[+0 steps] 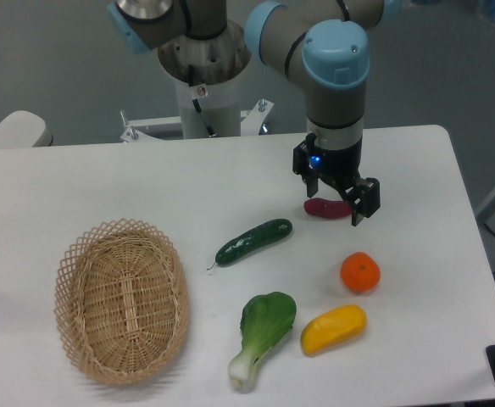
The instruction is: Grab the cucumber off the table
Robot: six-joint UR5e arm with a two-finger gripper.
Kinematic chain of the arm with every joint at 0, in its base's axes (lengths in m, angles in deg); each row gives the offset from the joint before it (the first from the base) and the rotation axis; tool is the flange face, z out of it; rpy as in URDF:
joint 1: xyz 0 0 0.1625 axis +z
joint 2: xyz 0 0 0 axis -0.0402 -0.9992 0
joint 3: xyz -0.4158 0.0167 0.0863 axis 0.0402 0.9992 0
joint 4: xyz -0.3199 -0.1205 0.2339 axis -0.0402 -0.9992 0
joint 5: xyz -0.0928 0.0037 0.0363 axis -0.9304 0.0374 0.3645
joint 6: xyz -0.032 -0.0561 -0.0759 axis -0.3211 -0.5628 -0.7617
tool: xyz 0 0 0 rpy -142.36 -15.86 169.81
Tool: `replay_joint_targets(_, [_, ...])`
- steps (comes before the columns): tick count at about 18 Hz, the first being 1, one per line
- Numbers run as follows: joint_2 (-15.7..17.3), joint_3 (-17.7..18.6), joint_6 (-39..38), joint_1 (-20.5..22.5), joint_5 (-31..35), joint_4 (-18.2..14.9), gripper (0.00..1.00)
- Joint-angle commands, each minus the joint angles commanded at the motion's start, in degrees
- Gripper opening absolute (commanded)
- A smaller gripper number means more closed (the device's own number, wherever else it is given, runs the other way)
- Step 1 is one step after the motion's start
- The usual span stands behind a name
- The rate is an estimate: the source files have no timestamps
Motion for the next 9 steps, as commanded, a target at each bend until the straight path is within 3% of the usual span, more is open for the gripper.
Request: replay_joint_targets(9, [-0.17,0.35,-0.88,-0.09,-0.79,0.09,1.00])
